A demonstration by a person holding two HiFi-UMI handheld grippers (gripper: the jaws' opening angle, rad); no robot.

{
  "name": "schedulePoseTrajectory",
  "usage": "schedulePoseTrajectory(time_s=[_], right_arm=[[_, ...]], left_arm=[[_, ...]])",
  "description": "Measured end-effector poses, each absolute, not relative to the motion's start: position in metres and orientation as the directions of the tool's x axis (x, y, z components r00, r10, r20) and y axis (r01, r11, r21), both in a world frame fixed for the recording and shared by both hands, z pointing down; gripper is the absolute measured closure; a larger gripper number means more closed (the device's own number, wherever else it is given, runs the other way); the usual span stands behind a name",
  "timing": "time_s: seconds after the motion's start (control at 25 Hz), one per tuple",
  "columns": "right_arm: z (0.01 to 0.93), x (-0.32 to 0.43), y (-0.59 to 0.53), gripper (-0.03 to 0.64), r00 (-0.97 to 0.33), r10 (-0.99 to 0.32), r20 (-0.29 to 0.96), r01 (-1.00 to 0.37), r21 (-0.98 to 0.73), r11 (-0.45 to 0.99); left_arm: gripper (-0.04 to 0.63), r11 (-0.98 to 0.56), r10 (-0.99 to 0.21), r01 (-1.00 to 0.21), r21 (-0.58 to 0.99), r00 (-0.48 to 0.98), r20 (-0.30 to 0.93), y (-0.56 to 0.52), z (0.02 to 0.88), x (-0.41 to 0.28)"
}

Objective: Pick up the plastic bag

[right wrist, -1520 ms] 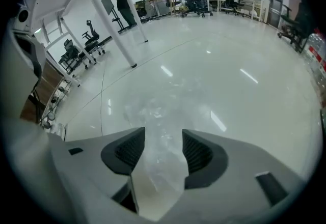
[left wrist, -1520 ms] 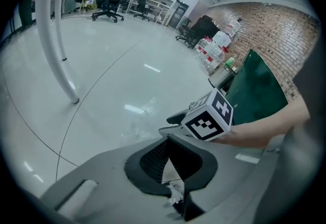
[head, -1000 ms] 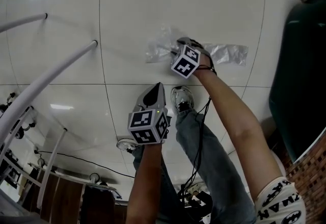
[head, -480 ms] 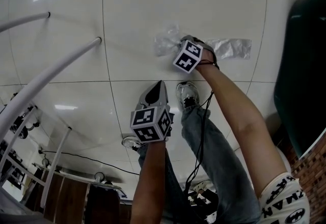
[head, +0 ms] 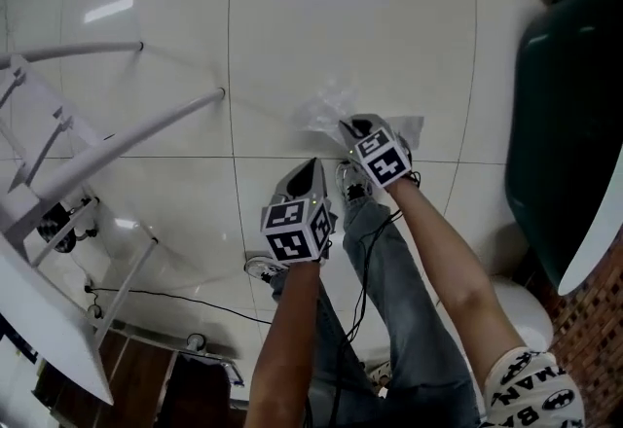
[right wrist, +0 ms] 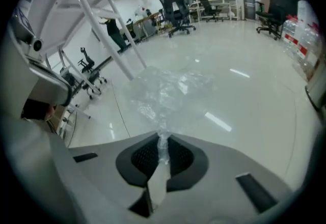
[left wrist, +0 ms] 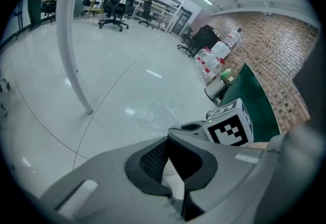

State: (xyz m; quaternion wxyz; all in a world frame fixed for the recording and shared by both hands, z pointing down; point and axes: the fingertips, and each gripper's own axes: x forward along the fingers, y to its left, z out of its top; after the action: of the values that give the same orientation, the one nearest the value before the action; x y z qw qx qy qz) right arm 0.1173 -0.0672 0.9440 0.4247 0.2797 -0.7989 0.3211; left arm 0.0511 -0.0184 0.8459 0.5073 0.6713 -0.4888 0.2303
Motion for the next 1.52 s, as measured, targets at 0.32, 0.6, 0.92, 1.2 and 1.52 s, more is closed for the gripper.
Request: schedulePoseTrajectory(time_s=[0.32,0.6,0.92,1.2,1.52], right_arm=[[0.691,0.116,-0.074,0.603,-0.563,-0.381,0.733,-0.764,-0.287,0.577],[0.482,0.098,-0.102,0.604,-0.644,-0.513,0.567,-0.733,-0.265,0.626],[0.324,0.041,-0.092,0.604,-0.746,-0.471,0.47,-0.623,-0.245,0.743],[0.229,-0.05,-0.054,0.604,-0.849,-0.37,0.377,-0.468,-0.21,0.859],[0.185,-0.174,0.038,0.604,-0.918,-0.202,0.342,-0.262,-0.139,0.955]], left_arm=[[0.595,-0.132,-0.521,-0.895,0.425,0.427,0.738,-0.037,0.632,0.046],[0.595,-0.157,-0.693,-0.915,0.372,0.37,0.618,-0.063,0.461,0.013],[0.594,-0.005,-0.845,-0.947,0.321,0.176,0.506,-0.028,0.322,-0.076],[0.594,0.136,-0.917,-0.951,0.279,-0.014,0.4,0.035,0.239,-0.16],[0.594,0.291,-0.921,-0.924,0.249,-0.2,0.334,0.139,0.197,-0.253]])
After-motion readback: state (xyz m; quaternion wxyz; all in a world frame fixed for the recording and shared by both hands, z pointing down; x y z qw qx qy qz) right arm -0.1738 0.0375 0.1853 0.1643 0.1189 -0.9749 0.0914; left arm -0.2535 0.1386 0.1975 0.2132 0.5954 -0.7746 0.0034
